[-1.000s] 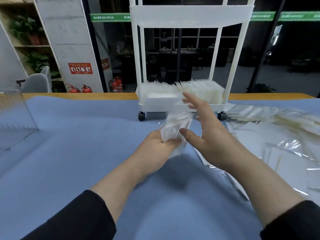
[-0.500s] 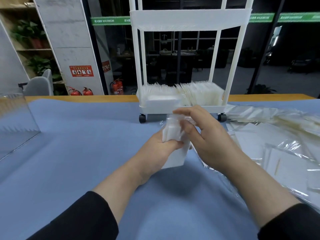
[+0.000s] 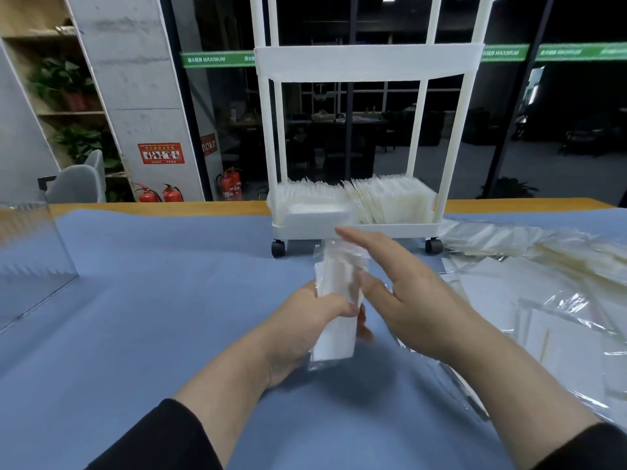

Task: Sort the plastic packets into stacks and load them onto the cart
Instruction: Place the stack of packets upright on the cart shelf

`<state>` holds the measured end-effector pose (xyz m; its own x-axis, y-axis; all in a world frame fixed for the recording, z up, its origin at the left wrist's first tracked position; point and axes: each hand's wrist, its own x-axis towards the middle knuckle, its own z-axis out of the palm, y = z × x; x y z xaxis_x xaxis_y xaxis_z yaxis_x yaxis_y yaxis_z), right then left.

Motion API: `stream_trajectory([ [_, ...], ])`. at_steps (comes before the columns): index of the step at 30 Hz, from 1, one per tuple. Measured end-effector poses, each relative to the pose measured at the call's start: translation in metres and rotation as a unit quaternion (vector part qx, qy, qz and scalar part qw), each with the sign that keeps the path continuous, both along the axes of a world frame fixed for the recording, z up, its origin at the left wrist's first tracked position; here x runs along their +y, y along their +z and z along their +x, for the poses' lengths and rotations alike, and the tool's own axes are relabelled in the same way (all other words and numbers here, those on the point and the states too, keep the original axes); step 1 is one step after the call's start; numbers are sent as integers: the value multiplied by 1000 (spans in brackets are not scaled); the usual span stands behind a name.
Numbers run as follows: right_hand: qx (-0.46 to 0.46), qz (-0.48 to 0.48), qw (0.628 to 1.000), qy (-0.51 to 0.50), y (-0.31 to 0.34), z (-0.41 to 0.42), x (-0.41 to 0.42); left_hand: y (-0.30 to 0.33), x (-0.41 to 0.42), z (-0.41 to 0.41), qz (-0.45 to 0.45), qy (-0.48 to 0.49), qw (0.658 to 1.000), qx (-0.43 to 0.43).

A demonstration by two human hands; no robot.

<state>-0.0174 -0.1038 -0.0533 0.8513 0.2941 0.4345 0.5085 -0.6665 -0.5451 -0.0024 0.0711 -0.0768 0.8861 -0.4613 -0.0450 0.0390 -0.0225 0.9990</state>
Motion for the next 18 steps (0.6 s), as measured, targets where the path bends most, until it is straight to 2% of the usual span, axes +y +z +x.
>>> stream_trajectory([
  [11,58,-8,996,61,14,-14,2,15,17,-3,121,-84,989,22],
  [14,54,52,995,67,10,-9,2,15,21,-1,117,-83,989,20],
  [18,34,143,989,-10,-3,9,-11,13,34,13,191,23,976,-99],
])
